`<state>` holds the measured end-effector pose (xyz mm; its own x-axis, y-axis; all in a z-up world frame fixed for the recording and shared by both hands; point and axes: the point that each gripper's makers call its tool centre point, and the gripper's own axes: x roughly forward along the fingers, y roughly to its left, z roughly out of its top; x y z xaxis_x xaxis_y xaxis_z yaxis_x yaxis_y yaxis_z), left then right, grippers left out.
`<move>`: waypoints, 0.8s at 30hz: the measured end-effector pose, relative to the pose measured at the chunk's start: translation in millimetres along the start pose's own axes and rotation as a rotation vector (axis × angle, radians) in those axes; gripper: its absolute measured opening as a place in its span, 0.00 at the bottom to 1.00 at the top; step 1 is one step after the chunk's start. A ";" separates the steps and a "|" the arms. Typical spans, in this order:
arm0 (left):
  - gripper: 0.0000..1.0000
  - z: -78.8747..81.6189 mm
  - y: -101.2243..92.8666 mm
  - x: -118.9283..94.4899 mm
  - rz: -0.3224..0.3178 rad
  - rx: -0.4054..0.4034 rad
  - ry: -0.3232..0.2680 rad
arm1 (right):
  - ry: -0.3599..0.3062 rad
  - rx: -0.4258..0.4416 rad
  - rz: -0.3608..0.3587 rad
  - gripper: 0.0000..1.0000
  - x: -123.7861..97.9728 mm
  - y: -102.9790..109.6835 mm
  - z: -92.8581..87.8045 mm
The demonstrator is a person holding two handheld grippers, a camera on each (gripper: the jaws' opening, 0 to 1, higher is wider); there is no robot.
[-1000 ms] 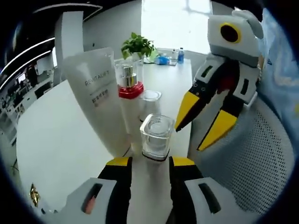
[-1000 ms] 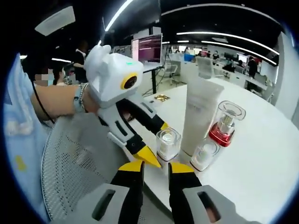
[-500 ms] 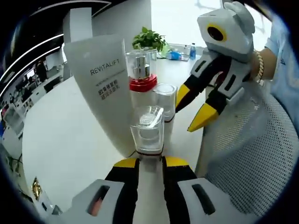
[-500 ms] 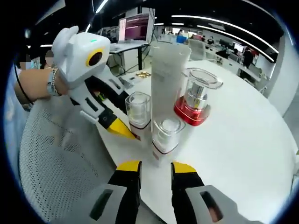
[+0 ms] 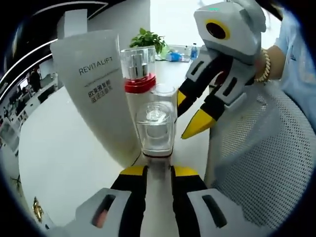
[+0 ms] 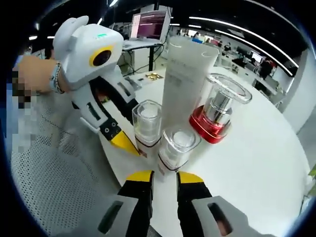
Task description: Arrange the skincare products in the storage area until every visible bottle or jar stands upright without overlapping.
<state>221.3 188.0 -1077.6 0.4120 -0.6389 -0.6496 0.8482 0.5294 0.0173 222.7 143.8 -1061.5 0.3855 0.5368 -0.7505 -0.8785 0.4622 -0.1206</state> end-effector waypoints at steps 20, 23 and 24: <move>0.08 -0.4 2.9 -0.9 0.038 -0.115 0.032 | -0.007 -0.030 -0.019 0.08 4.5 -5.8 1.2; 0.08 0.8 1.1 -0.2 0.028 -0.101 0.026 | -0.010 -0.035 -0.019 0.08 4.7 -5.7 1.3; 0.09 1.4 -0.3 0.5 0.022 -0.105 0.025 | -0.010 -0.035 -0.019 0.08 4.9 -6.0 1.4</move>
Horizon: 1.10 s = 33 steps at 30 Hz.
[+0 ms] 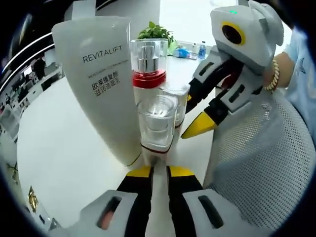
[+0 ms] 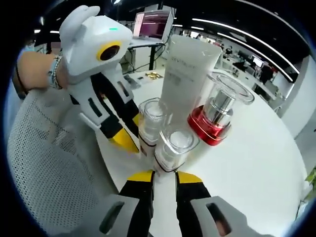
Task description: Arrange the skincare products in the storage area until every visible bottle or jar stands upright without overlapping.
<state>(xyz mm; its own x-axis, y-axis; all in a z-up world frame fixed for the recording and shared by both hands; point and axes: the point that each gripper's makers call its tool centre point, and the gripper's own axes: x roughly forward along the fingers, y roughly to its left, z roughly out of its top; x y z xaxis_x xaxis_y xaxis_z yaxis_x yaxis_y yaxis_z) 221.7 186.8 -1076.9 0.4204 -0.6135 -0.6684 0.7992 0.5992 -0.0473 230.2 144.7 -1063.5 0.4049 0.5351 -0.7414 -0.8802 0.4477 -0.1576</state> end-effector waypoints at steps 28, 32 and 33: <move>0.15 -6.9 -3.2 5.3 -0.013 0.042 0.036 | 0.008 -0.007 -0.016 0.11 0.5 -2.0 -1.1; 0.17 -10.6 -0.5 3.0 -0.008 0.030 0.053 | 0.059 0.002 -0.006 0.12 1.4 0.7 -10.3; 0.17 -12.6 0.6 2.0 -0.005 0.019 0.062 | 0.070 0.012 -0.001 0.13 1.8 1.1 -12.6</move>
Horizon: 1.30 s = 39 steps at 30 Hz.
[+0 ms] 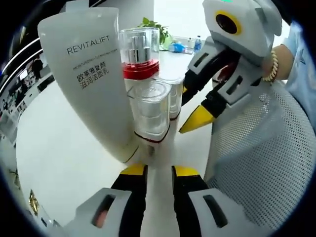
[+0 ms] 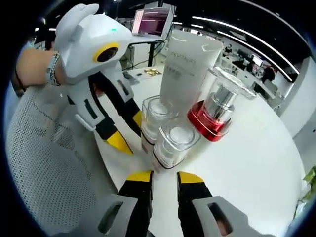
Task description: Arrange the skincare products in the storage area until every visible bottle or jar stands upright without overlapping.
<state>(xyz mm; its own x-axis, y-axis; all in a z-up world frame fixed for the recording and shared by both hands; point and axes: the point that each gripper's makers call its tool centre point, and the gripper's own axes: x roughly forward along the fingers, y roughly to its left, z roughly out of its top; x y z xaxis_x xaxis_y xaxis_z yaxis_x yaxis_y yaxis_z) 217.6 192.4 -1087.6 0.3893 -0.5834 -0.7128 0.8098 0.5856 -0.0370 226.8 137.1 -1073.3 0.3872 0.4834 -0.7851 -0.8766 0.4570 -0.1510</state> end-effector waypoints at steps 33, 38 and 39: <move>0.27 -128.4 107.7 -216.9 0.719 -0.594 -0.169 | -0.218 -0.185 0.362 0.14 -4.9 108.8 89.5; 0.27 -163.6 109.1 -221.2 0.762 -0.662 -0.153 | -0.269 -0.142 0.374 0.17 22.6 130.2 130.7; 0.27 -171.4 108.7 -220.6 0.764 -0.672 -0.150 | -0.274 -0.130 0.373 0.17 28.0 133.7 135.0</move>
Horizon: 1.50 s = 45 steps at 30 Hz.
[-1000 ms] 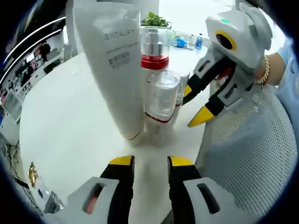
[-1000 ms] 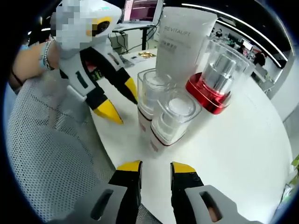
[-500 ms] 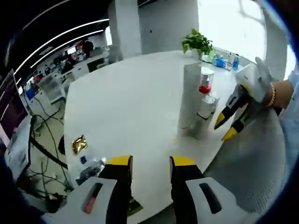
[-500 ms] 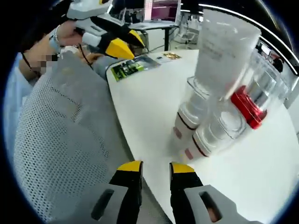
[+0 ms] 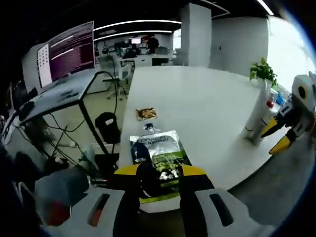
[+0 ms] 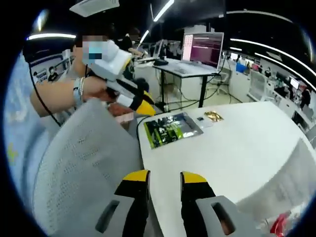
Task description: Arrange the skincare products in the storage area until every visible bottle or jar stands upright without overlapping.
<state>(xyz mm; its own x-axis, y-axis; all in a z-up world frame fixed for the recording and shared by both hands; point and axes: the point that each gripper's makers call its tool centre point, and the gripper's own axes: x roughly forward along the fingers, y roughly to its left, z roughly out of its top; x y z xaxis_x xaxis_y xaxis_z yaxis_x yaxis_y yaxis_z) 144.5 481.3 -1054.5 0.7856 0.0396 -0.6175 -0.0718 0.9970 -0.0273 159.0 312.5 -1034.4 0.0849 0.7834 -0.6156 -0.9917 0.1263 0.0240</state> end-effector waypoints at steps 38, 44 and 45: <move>0.01 -39.4 11.7 45.5 -0.157 -0.165 0.074 | -0.026 0.388 -0.044 0.02 129.1 -5.3 -1.2; 0.00 -42.4 13.5 44.0 -0.127 -0.207 0.063 | -0.023 0.410 -0.024 0.00 128.0 -6.9 -0.7; 0.00 -41.9 12.1 43.6 -0.124 -0.193 0.059 | -0.007 0.417 -0.016 0.00 127.6 -4.1 -1.9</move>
<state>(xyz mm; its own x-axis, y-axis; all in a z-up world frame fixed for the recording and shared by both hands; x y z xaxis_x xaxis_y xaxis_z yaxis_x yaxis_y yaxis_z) 152.2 492.3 -1114.7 0.7588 -0.0921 -0.6448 -0.0976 0.9627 -0.2523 173.8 410.8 -1114.5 0.1023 0.7836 -0.6128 -0.8665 0.3728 0.3320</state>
